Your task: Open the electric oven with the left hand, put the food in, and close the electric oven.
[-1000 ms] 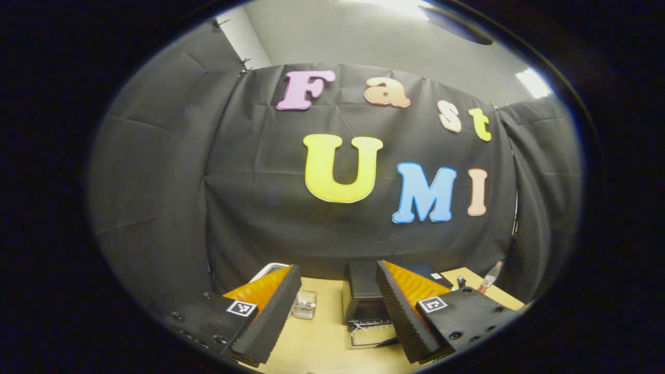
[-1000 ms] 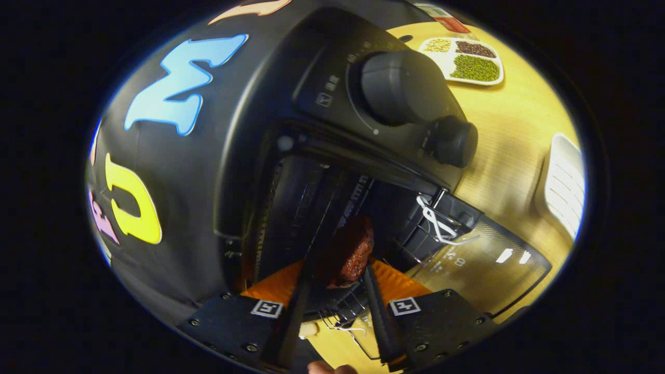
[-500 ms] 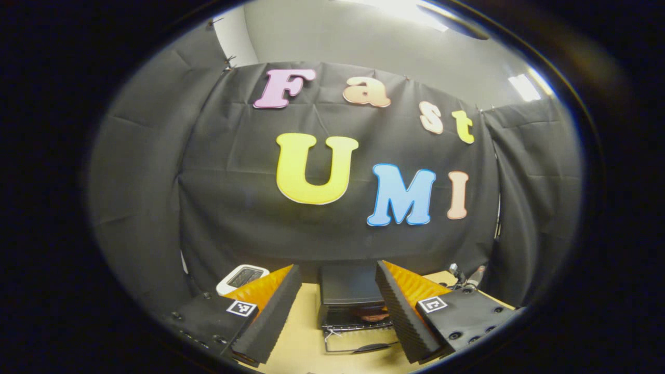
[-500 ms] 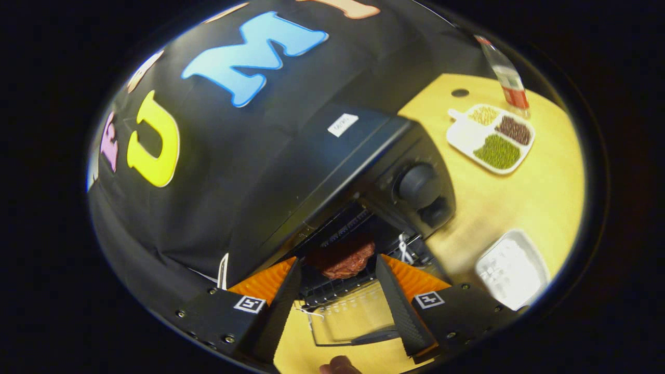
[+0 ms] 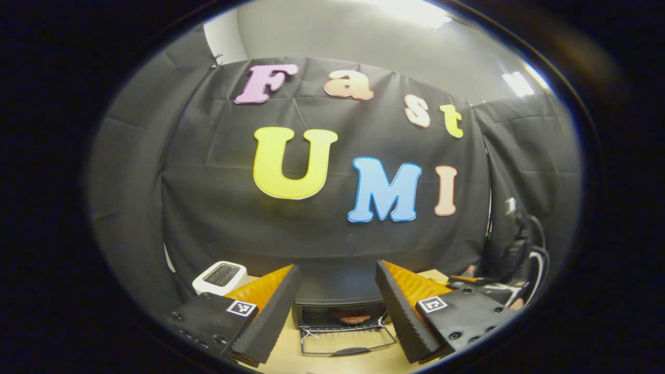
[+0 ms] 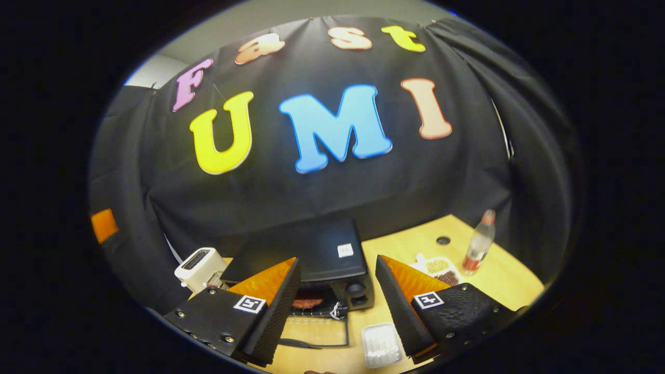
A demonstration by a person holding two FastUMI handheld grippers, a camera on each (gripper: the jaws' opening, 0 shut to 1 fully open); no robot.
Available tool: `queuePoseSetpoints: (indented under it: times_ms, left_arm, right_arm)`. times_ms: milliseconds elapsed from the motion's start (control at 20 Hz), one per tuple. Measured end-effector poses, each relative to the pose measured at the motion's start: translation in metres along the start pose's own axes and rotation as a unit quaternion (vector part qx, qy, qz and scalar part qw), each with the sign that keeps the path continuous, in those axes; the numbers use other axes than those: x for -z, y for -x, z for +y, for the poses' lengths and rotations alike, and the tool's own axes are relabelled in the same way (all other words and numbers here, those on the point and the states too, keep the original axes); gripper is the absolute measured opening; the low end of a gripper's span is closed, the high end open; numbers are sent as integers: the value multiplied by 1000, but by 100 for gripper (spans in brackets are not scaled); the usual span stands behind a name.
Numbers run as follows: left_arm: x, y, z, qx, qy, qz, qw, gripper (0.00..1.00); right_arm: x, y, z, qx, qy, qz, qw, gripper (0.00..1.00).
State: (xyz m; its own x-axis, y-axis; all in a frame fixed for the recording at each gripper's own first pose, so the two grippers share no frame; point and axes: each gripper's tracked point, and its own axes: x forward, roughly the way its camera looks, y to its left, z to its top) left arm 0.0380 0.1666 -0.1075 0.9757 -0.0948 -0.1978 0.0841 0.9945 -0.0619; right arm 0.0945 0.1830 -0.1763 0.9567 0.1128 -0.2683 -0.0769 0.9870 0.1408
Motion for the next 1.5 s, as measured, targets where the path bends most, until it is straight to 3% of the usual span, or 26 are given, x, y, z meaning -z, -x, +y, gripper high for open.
queuePoseSetpoints:
  times_ms: [200,400,600,800,1200,1500]
  left_arm:
    - [-39,4,-23,-13,-28,-50,998,100]
    - [-58,6,-50,15,-57,-78,995,97]
    - [-59,10,-60,41,-45,-74,995,98]
    - [-44,2,-62,34,-46,-56,997,96]
    - [79,-34,-68,-9,-6,90,996,100]
    - [194,-44,-72,-15,-10,212,977,100]
  right_arm:
    - [-74,50,-17,11,35,-82,996,88]
    - [-122,94,-24,23,34,-127,991,88]
    - [-142,124,-33,43,25,-154,987,88]
    - [-148,125,-31,39,50,-164,984,88]
    - [-149,96,-63,10,30,-144,989,88]
    - [-148,71,-86,9,26,-138,990,88]
